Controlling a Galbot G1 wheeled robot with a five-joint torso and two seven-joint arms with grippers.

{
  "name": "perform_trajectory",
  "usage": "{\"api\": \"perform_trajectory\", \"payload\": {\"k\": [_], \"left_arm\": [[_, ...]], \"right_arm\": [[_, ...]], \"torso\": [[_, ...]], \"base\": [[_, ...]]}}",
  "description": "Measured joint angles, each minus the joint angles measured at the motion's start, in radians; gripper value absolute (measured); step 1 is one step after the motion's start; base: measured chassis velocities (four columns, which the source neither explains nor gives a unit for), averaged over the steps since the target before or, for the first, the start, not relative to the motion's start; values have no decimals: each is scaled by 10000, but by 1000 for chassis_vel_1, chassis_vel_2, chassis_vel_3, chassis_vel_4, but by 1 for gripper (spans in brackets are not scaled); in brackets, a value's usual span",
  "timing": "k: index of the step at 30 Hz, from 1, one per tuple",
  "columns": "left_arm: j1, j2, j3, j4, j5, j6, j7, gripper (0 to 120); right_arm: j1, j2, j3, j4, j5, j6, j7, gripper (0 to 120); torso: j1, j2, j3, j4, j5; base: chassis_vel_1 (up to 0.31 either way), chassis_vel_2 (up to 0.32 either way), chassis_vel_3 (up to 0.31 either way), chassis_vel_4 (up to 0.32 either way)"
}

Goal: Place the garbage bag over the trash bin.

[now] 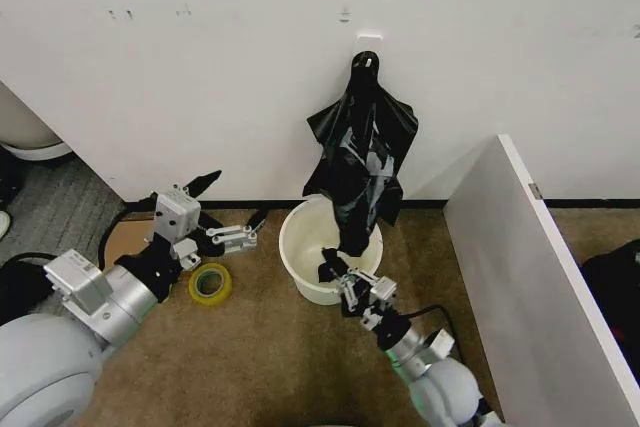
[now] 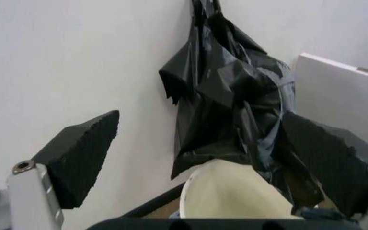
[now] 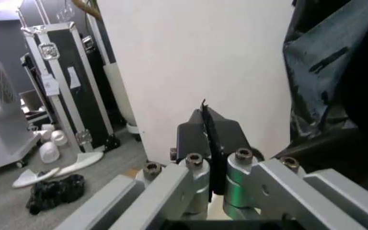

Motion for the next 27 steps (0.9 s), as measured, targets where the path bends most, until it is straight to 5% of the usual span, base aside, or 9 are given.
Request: {"api": "perform_trajectory", "payload": {"k": [11,19,24,27], "left_arm": [[-5,-744,1102,226,1571,-748,-447,100],[-3154,-2608,4498,1880,2277,-1556,-301,100],[-4768,-3173,5819,2132,2244,-1235,-440,100],[-7124,-3555,7802,2010,1769,-242,-836,100]], "right_arm": [[231,-196,191,129,291,-123,71,0],[179,-239,389,226,399,-207,73,0],[116,-219,433,272,371,-283,83,0],[41,-99,573,272,279,-321,107,0]], "torso": [[0,1,-1,1,6],[0,1,0,-4,-2],[0,2,-1,-1,6],[0,3,0,4,5]], "base": [[0,0,0,0],[0,0,0,0],[0,0,0,0],[0,0,0,0]]}}
